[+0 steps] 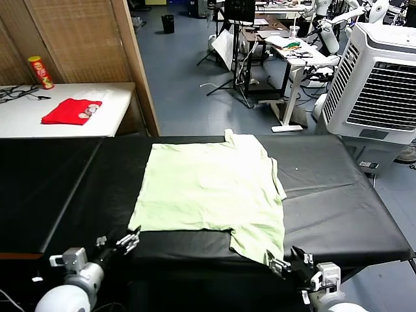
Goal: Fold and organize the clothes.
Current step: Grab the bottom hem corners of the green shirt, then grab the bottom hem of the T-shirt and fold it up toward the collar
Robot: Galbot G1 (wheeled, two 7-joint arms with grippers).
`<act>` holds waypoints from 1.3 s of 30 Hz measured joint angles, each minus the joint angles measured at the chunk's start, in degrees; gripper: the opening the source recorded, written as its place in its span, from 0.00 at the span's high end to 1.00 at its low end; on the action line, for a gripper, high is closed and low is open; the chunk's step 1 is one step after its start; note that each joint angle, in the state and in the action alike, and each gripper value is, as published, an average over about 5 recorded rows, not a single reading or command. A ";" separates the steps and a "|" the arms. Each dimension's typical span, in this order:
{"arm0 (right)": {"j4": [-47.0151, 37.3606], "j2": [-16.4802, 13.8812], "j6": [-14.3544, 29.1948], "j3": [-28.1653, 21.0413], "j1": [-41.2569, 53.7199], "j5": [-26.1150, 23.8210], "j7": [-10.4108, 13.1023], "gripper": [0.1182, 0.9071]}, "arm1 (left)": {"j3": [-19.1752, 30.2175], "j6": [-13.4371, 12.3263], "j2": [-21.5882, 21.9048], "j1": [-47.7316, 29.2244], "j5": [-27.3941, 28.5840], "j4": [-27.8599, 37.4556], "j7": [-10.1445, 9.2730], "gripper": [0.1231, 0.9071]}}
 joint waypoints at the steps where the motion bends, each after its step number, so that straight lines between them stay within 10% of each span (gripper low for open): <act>1: -0.08 0.05 0.01 -0.04 0.00 -0.06 0.06 0.46 | 0.04 -0.05 -0.02 -0.05 0.00 0.12 -0.01 0.14; 5: -0.58 0.39 0.09 -0.25 -0.08 -0.55 0.37 0.71 | 0.39 -0.36 -0.14 -0.40 0.03 1.00 -0.08 0.18; 9: -0.80 0.76 0.33 -0.49 -0.28 -0.93 0.53 0.93 | 0.70 -0.89 -0.21 -0.57 0.41 1.84 0.16 0.42; 18: 1.73 1.37 0.83 0.05 -2.34 -1.00 2.16 1.00 | 0.90 -2.05 -0.57 0.48 0.85 1.01 0.84 0.98; 26: 6.61 1.38 2.51 2.01 -5.19 -0.92 2.49 1.00 | -1.01 -4.87 -1.66 6.71 4.06 -4.10 0.72 1.00; 39: -6.65 -1.95 20.19 0.15 9.55 -2.42 -2.36 1.00 | 0.17 -11.99 -5.90 1.92 6.33 -3.83 1.15 1.00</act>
